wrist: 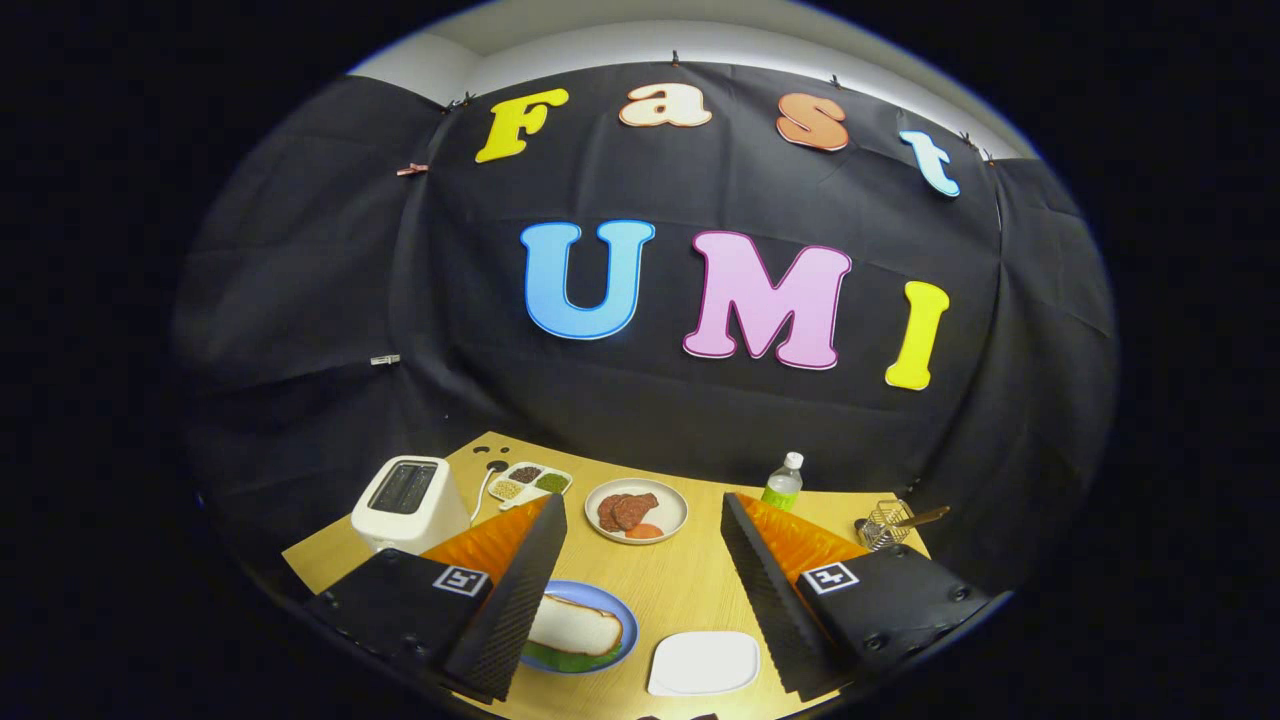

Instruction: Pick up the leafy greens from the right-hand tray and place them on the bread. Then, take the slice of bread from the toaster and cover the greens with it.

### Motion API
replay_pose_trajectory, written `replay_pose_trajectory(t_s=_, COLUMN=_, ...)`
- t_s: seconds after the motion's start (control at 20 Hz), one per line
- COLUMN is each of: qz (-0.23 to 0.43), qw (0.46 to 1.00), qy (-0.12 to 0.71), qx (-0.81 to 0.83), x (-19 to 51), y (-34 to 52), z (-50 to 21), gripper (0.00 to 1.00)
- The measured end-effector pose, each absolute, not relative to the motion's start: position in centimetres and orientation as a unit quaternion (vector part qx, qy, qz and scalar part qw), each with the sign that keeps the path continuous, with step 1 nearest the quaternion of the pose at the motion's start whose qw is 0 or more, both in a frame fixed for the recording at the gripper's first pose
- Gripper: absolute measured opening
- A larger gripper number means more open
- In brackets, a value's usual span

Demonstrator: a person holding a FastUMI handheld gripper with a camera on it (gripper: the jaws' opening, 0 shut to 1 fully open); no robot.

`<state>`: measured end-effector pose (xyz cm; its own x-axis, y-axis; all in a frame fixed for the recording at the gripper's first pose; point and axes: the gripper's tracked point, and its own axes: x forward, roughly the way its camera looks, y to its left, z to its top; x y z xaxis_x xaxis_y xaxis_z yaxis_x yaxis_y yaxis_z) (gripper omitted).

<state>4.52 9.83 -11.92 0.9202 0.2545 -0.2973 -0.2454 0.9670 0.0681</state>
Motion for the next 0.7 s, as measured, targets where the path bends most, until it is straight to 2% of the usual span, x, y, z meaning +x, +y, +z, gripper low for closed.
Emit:
replay_pose_trajectory(t_s=0.35, qz=0.160, qw=0.979, qy=0.128, qx=0.004, x=3.1, y=11.0, z=-10.2, gripper=0.97)
replay_pose_trajectory(t_s=0.7, qz=0.166, qw=0.978, qy=0.127, qx=0.008, x=2.5, y=11.7, z=-10.6, gripper=0.97)
